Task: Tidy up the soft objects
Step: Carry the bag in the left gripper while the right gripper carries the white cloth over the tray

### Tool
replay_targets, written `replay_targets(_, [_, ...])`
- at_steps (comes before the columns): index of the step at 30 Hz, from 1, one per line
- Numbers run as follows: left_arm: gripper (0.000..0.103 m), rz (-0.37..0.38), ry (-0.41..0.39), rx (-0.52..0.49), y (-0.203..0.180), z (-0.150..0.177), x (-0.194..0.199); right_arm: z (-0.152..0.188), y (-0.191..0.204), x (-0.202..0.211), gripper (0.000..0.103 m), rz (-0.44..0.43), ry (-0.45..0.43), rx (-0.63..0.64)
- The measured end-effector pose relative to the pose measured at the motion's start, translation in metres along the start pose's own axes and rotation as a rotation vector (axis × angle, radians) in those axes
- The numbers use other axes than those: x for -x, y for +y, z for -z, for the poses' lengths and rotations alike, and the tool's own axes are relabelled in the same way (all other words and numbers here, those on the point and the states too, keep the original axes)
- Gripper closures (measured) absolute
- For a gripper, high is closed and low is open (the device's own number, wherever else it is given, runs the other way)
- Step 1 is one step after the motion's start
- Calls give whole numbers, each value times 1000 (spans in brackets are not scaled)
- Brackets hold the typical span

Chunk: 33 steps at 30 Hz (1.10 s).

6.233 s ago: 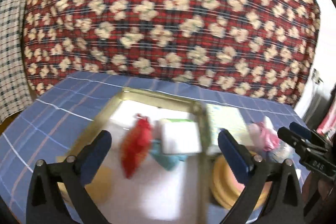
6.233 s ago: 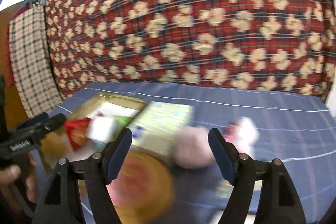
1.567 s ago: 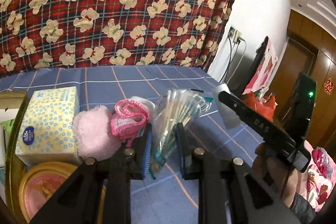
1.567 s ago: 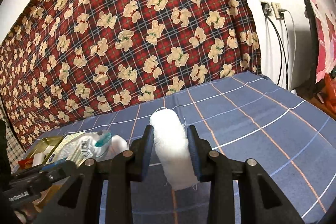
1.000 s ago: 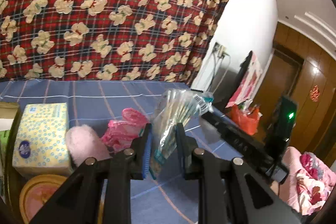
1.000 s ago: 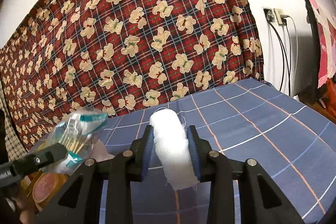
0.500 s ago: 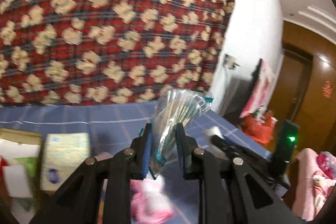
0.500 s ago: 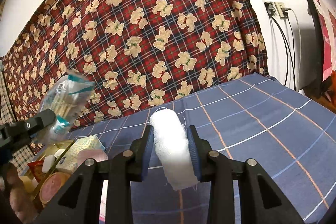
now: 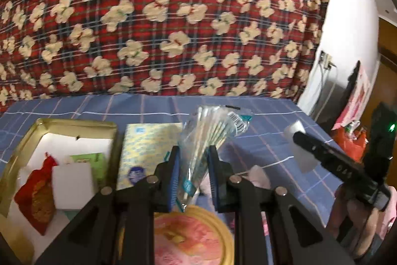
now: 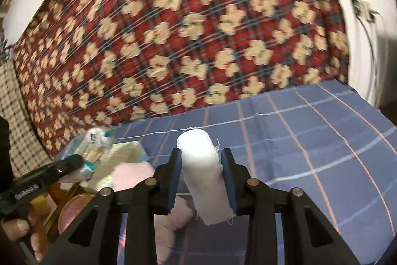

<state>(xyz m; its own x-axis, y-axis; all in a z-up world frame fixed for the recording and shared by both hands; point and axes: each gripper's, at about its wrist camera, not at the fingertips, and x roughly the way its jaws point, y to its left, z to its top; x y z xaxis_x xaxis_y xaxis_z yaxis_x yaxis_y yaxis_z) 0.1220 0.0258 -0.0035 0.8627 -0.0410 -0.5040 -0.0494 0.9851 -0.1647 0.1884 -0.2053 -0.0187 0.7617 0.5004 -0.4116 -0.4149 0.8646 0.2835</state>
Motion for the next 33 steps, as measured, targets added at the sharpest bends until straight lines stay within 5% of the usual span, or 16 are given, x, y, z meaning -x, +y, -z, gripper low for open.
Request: replay_targets(33, [84, -130, -25, 92, 55, 4, 24, -32, 114, -39, 68, -171, -1, 160])
